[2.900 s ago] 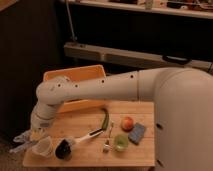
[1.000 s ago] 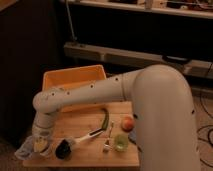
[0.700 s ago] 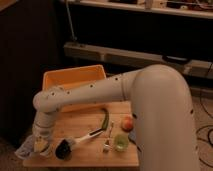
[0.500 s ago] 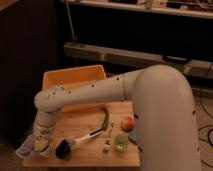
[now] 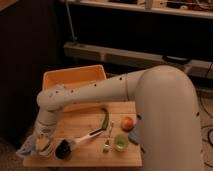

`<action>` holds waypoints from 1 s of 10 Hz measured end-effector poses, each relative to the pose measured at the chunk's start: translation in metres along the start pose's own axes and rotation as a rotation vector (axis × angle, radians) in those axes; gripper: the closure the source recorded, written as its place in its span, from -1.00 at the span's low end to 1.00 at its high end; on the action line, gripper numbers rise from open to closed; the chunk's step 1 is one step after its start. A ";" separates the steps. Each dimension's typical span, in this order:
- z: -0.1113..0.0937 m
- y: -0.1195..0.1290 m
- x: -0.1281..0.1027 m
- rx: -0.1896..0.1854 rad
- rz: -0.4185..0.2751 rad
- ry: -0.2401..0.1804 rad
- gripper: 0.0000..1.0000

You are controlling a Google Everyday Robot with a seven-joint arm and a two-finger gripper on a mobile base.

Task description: Place towel in paper cup

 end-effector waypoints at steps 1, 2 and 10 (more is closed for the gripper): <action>-0.001 0.000 0.000 0.004 -0.006 -0.001 -0.60; -0.003 0.000 -0.001 0.008 -0.012 -0.006 -0.60; -0.058 -0.048 0.049 0.057 0.136 -0.149 -0.60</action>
